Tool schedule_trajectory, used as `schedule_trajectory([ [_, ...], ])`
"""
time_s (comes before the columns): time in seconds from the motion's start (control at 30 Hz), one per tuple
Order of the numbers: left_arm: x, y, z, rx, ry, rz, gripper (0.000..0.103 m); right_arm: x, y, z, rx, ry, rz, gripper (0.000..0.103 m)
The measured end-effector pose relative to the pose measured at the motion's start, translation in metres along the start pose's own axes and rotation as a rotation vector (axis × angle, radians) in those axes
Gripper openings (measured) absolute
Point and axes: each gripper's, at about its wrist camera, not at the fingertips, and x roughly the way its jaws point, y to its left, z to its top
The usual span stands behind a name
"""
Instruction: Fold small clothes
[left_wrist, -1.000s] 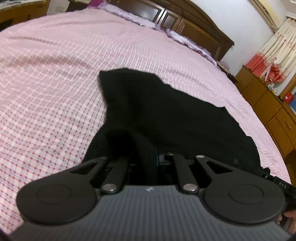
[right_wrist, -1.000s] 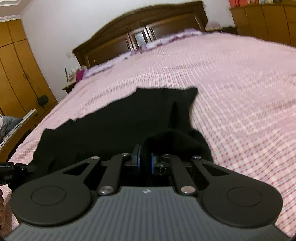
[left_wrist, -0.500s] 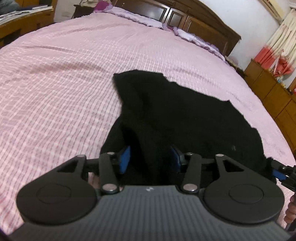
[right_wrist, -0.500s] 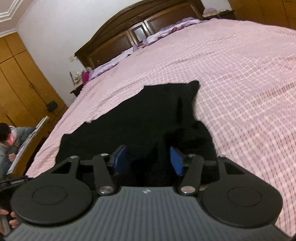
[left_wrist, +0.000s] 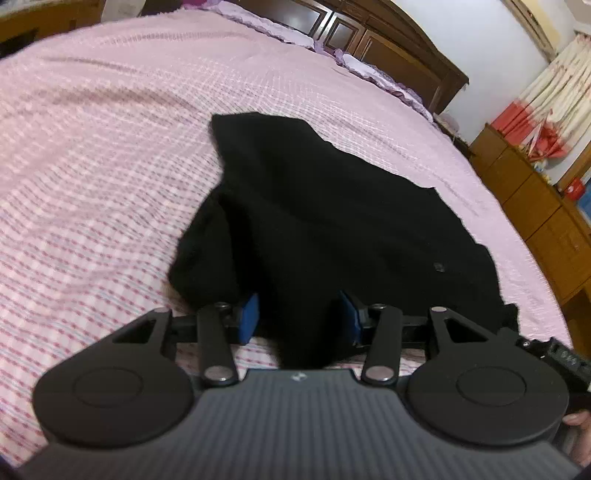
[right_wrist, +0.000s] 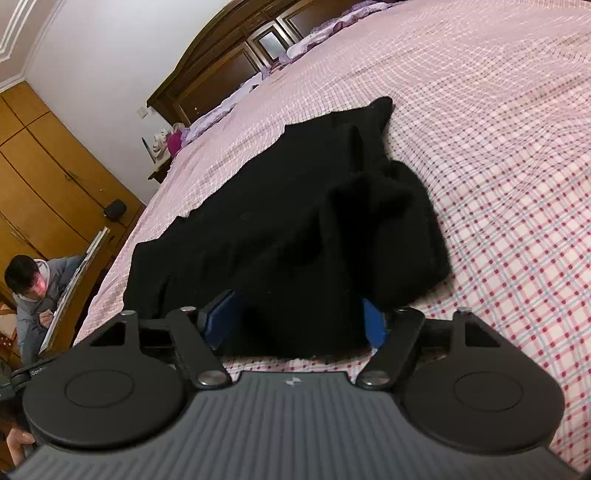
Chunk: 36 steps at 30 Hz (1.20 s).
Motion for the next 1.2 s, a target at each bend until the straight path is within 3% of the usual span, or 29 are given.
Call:
schedule_trajectory([
  [0.17,0.003,-0.004,-0.001,-0.019,0.003,-0.030,0.047,0.001,0.004,0.006,0.004,0.026,0.007,0.080],
  [0.23,0.004,-0.006,0.002,-0.020,0.010,-0.050,0.047,-0.002,0.008,0.011,0.012,0.027,0.006,0.067],
  [0.3,0.003,-0.010,0.005,-0.016,0.015,-0.085,0.040,-0.005,0.012,0.013,0.001,0.022,0.005,0.043],
  [0.37,0.005,-0.014,0.007,-0.019,0.029,-0.123,0.022,-0.007,0.015,0.013,-0.011,0.008,0.011,0.023],
  [0.47,0.006,-0.018,0.010,-0.033,0.040,-0.151,0.011,-0.014,0.013,0.015,0.020,-0.020,0.053,0.008],
  [0.63,-0.014,-0.030,0.027,-0.001,-0.057,-0.177,0.009,-0.035,0.016,0.029,0.031,-0.126,0.136,0.006],
  [0.87,-0.023,-0.049,0.064,0.031,-0.163,-0.171,0.009,-0.045,0.034,0.065,-0.026,-0.227,0.173,0.006],
  [1.07,-0.021,-0.059,0.100,0.060,-0.219,-0.091,0.009,-0.034,0.052,0.103,-0.079,-0.296,0.174,0.006],
  [1.2,-0.010,-0.068,0.124,0.065,-0.256,-0.078,0.009,-0.017,0.067,0.128,-0.090,-0.340,0.168,0.006],
])
